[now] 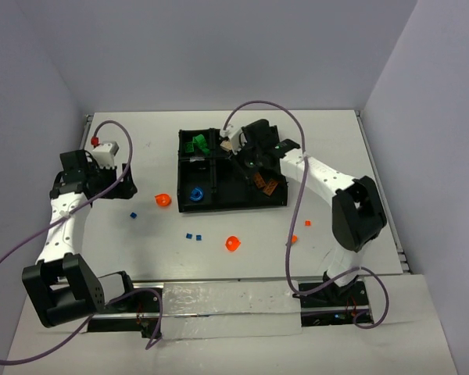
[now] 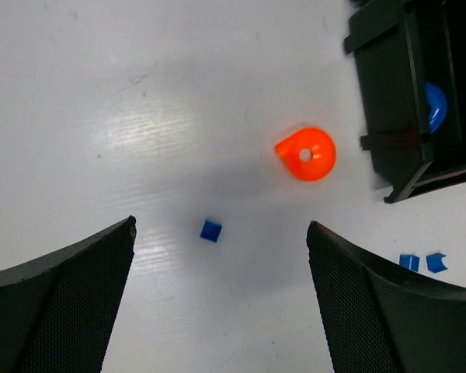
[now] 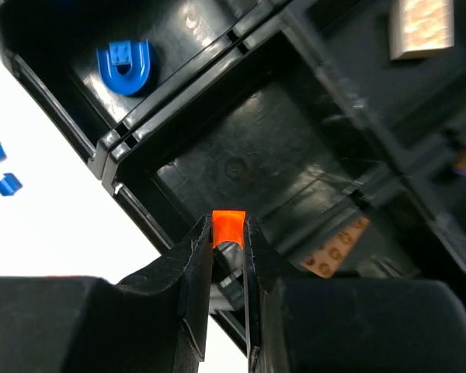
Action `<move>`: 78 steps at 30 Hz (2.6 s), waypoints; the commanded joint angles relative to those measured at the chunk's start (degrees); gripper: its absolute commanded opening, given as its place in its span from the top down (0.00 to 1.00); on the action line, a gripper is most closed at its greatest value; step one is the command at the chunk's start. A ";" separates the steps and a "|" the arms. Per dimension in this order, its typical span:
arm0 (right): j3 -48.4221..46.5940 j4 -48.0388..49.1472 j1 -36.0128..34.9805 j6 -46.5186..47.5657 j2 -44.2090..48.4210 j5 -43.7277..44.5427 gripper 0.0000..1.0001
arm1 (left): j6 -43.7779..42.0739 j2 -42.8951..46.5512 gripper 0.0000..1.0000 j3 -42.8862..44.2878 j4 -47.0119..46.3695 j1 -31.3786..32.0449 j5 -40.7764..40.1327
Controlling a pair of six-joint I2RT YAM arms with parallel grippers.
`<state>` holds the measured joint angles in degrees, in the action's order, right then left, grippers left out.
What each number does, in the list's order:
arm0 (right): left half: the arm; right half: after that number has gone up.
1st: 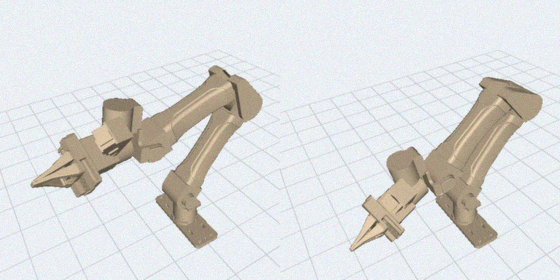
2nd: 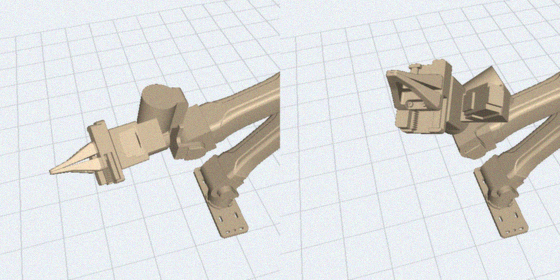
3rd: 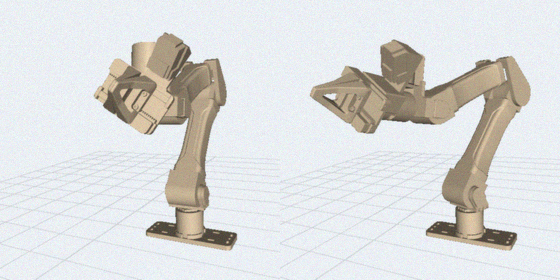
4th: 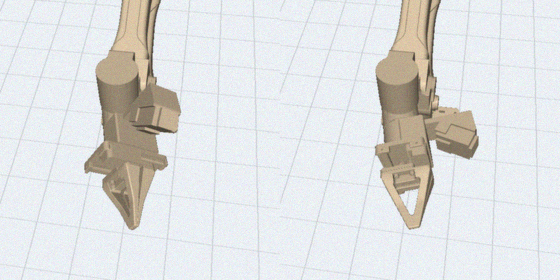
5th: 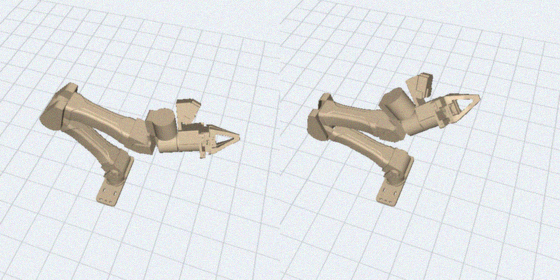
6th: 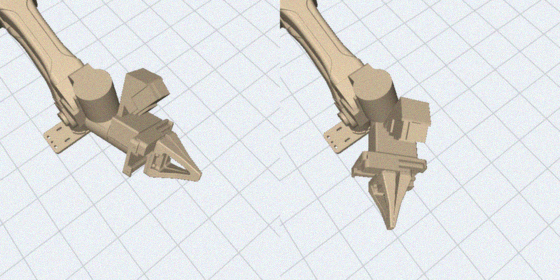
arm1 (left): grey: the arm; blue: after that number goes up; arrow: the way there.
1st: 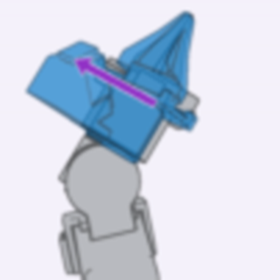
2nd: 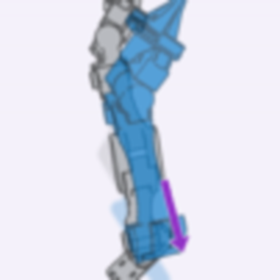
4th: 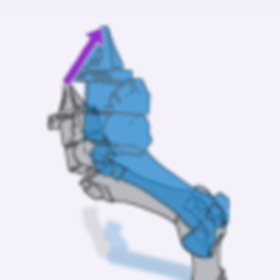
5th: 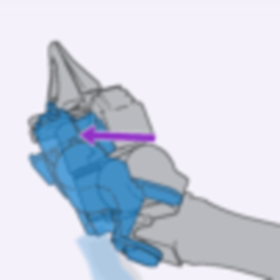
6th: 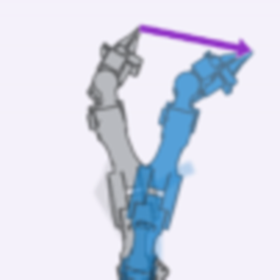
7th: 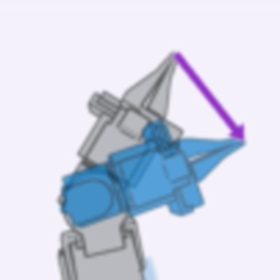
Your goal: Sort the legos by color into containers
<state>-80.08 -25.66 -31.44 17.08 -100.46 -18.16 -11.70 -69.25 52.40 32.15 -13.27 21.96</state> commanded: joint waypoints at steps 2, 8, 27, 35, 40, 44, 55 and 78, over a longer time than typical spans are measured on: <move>-3.13 1.08 -2.09 1.59 -3.51 6.21 1.00 | -2.83 1.17 0.04 -2.29 3.70 -1.59 -1.84; -4.12 0.84 -3.53 0.75 -7.73 10.12 0.94 | -4.13 2.01 0.05 -4.09 3.79 -2.02 -3.02; -7.13 0.49 -5.09 -0.76 -9.18 9.29 0.25 | -6.25 -3.03 0.22 -5.94 0.48 -2.24 -4.64; -8.95 -1.93 -5.48 -2.10 -2.76 6.64 0.24 | -16.47 -7.38 0.37 -7.57 -1.38 -2.20 -0.38; -7.92 -2.69 -4.52 -0.98 3.42 5.18 0.22 | -18.78 -10.62 0.40 -7.58 -2.64 -2.20 -0.39; -6.26 -4.35 -2.51 -0.64 6.46 4.76 0.21 | -20.45 -11.55 0.39 -7.50 -3.97 -2.27 0.06; -2.19 -6.36 10.42 -0.20 10.72 3.14 0.20 | -23.01 -16.27 0.45 -6.70 -4.64 -0.79 1.16; 8.80 -6.95 18.25 3.23 17.32 4.05 0.20 | -28.09 -16.78 0.79 -9.16 -4.12 2.11 -1.49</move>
<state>-72.37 -32.69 -14.34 18.99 -86.50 -14.46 -36.77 -86.87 44.20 26.37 -11.53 21.20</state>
